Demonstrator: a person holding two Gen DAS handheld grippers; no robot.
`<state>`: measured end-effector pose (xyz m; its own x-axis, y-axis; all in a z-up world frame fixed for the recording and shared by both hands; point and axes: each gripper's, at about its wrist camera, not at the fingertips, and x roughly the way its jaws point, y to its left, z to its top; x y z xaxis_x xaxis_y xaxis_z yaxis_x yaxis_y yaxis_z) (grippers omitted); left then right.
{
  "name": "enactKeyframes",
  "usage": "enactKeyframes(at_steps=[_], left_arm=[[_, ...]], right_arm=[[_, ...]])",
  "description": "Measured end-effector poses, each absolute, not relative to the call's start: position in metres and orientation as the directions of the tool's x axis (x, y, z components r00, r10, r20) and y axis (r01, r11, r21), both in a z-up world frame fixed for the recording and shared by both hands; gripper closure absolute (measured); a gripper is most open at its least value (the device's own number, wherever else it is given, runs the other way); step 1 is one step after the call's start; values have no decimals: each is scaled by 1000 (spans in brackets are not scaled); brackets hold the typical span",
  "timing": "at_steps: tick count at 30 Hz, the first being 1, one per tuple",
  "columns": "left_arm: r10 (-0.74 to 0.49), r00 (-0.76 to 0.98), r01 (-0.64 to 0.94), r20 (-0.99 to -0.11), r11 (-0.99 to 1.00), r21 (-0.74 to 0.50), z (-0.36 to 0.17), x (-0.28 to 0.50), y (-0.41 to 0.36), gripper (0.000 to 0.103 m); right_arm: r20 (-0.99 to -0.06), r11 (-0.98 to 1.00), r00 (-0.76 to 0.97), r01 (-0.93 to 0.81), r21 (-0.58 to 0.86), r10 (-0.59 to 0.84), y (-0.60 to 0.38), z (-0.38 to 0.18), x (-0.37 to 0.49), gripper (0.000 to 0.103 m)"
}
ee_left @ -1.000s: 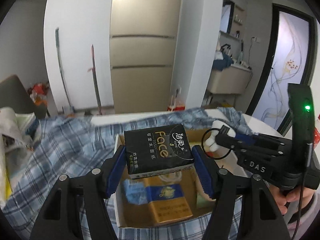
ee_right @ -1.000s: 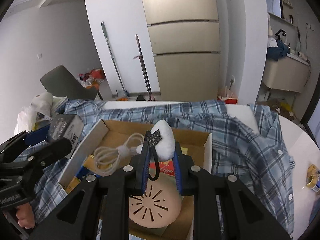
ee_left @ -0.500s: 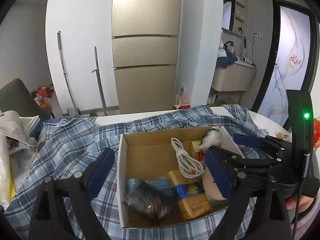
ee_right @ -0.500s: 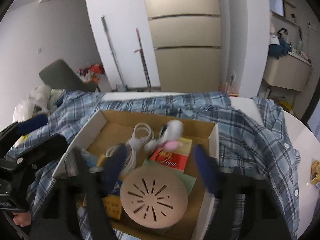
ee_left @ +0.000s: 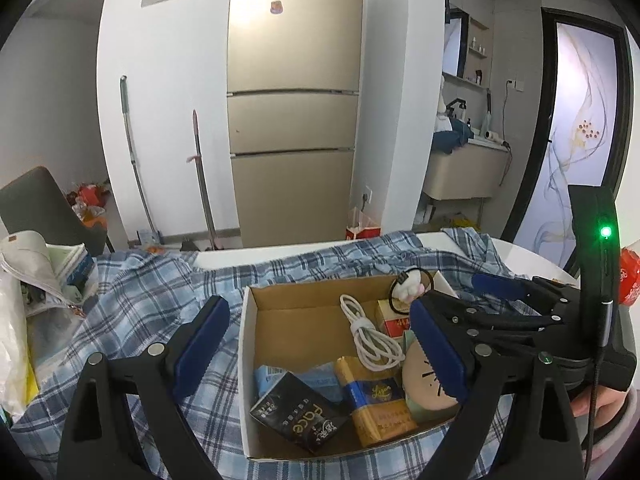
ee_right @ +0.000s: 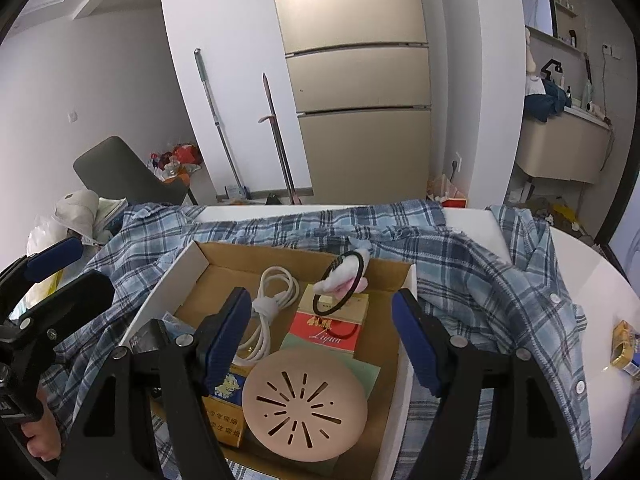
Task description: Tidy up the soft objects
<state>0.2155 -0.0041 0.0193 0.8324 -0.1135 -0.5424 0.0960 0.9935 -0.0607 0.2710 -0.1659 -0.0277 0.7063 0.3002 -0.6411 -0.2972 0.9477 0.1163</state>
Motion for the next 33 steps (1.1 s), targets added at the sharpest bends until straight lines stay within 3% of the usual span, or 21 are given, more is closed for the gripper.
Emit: enactKeyframes(at_steps=[12,16,18,21,27,33], left_arm=[[-130,896,104,-426,991,-83,65,185,-3,10],[-123,921,107,-369,992,-64,92,159,-6,9],[-114,940,105,-322,993,-47,104,140,-7,0],[-102,966,95,-237,995,-43,119,107,-6,0],[-121,982,116,-148,993,-37,130,50,-6,0],[-88,993,86,-75,996,-28,108,2,-8,0]], right_arm=[[-515,965,821,-255,55,246,-179,30,238,28],[-441,972,867,-225,70,232,-194,59,209,18],[-402,972,885,-226,68,234,-198,73,191,15],[-333,971,913,-236,44,237,-201,91,162,1],[-221,970,945,-241,22,239,-204,115,106,0],[-110,972,965,-237,10,236,-206,108,59,0]])
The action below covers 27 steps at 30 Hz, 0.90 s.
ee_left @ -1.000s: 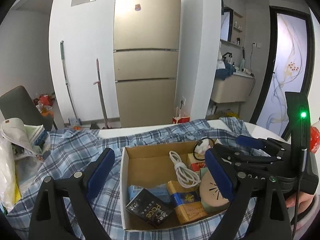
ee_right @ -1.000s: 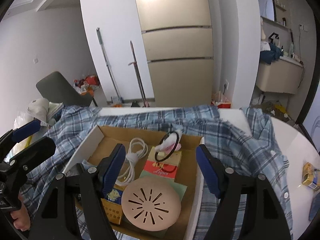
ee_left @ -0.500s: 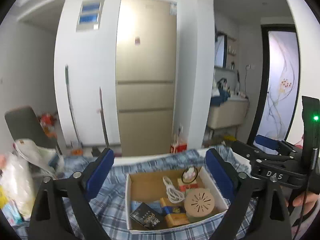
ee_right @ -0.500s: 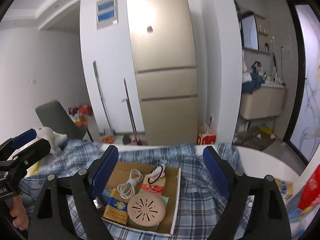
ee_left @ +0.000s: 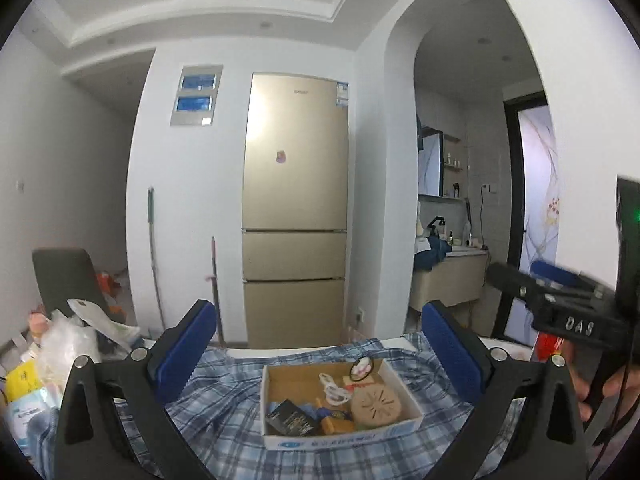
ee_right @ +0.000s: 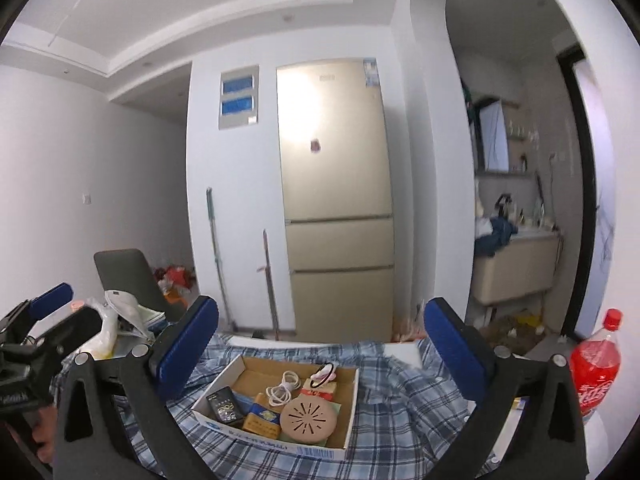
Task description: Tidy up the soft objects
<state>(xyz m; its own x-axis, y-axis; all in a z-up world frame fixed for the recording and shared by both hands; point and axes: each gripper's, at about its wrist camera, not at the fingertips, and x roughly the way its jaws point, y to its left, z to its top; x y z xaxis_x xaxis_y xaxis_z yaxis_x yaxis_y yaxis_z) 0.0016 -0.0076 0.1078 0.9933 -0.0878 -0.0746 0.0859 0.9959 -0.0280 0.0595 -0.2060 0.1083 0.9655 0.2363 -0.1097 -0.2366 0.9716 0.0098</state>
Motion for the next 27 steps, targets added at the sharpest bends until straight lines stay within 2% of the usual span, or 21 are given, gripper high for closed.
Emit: enactKeyframes(at_steps=[4,8,14,19,27], left_arm=[[-59,998,59,-16,998,7,87,-16,-7,0],[-76,997,76,-16,997,-7,66,-16,-3,0],[-69,998,69,-11,998,16,26,-12,0,0],[-44,996,47,-75,999,27,6,4,-4,0],[-34,998,35,-45,999,31,4,-2,-3,0]], right_arm=[[-29,978,978,-207,-38,206,-204,86,34,0],[-23,977,977,-214,-4,214,-210,64,27,0],[-10,973,974,-228,-42,227,-211,28,23,0],[-52,973,974,-222,-57,219,-209,9,27,0],[-89,973,970,-228,-25,225,-213,2,32,0]])
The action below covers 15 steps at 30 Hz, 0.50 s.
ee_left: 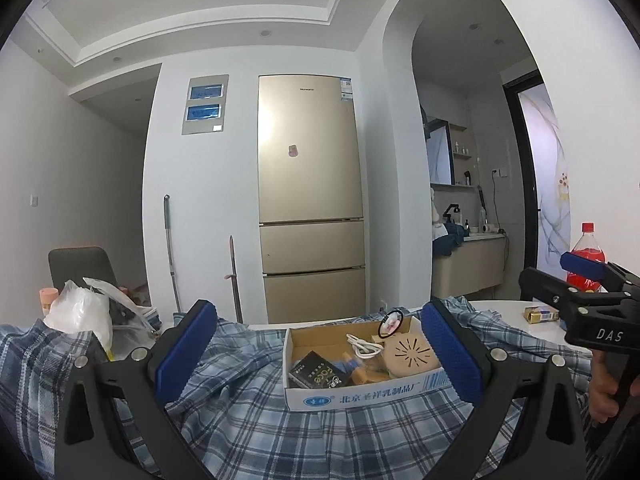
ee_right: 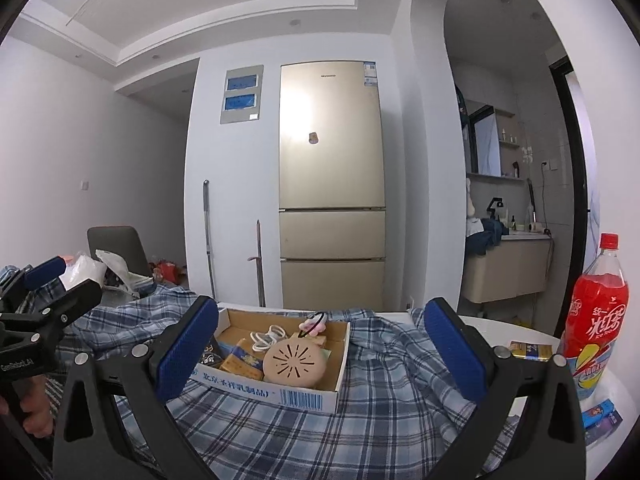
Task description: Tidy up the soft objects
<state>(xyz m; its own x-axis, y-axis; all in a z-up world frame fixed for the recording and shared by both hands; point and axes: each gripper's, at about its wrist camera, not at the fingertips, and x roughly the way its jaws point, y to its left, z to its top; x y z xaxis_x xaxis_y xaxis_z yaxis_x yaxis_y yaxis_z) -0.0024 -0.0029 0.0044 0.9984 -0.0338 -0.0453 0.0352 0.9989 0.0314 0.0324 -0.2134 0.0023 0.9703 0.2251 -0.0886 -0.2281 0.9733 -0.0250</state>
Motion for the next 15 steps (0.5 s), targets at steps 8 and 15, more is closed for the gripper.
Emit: enactKeyframes(at_steps=[8,15], left_arm=[[-29,998,30,-53,999,27,4,-1,-4,0],[-20,998,22,-54,999,28,2,-1,-5,0]], right_arm=[[-100,974,971,-222,-38,217,-211,1,33,0],[-98,974,971,-222,-40,217,-210,1,32,0]])
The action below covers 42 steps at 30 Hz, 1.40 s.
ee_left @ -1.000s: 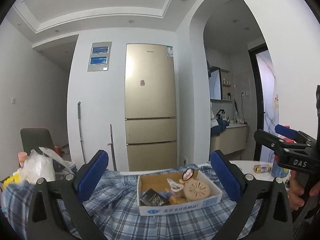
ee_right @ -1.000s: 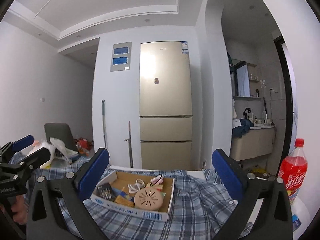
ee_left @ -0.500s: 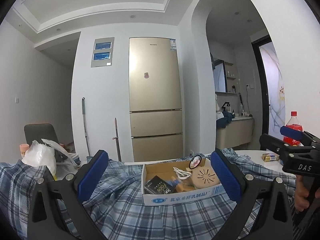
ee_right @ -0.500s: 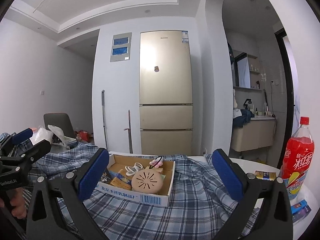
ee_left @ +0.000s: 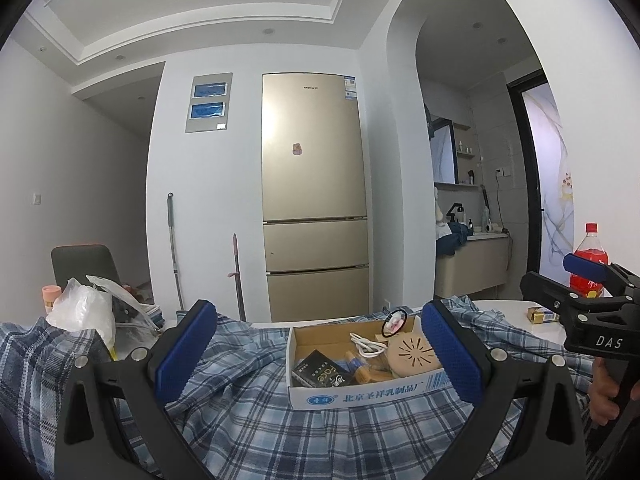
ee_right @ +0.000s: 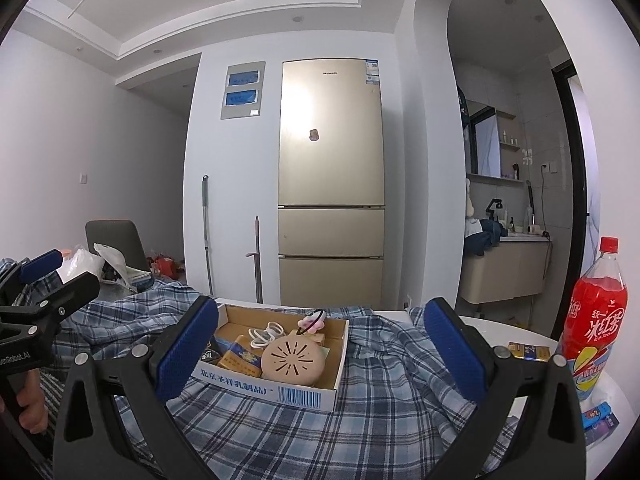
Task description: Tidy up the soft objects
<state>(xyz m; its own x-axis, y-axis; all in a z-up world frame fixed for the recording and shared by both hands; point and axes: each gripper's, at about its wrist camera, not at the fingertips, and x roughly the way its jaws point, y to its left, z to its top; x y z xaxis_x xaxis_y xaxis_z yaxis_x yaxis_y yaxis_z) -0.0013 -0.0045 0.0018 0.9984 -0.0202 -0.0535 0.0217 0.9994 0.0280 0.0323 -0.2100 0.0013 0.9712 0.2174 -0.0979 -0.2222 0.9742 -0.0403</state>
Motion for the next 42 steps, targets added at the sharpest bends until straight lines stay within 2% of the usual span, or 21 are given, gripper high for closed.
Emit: enactKeyframes(at_steps=[42], left_arm=[[-11,998,14,-61,999,44,4,-1,-4,0]], right_arm=[[-91,973,971,-225,-57,220,-212,5,29,0]])
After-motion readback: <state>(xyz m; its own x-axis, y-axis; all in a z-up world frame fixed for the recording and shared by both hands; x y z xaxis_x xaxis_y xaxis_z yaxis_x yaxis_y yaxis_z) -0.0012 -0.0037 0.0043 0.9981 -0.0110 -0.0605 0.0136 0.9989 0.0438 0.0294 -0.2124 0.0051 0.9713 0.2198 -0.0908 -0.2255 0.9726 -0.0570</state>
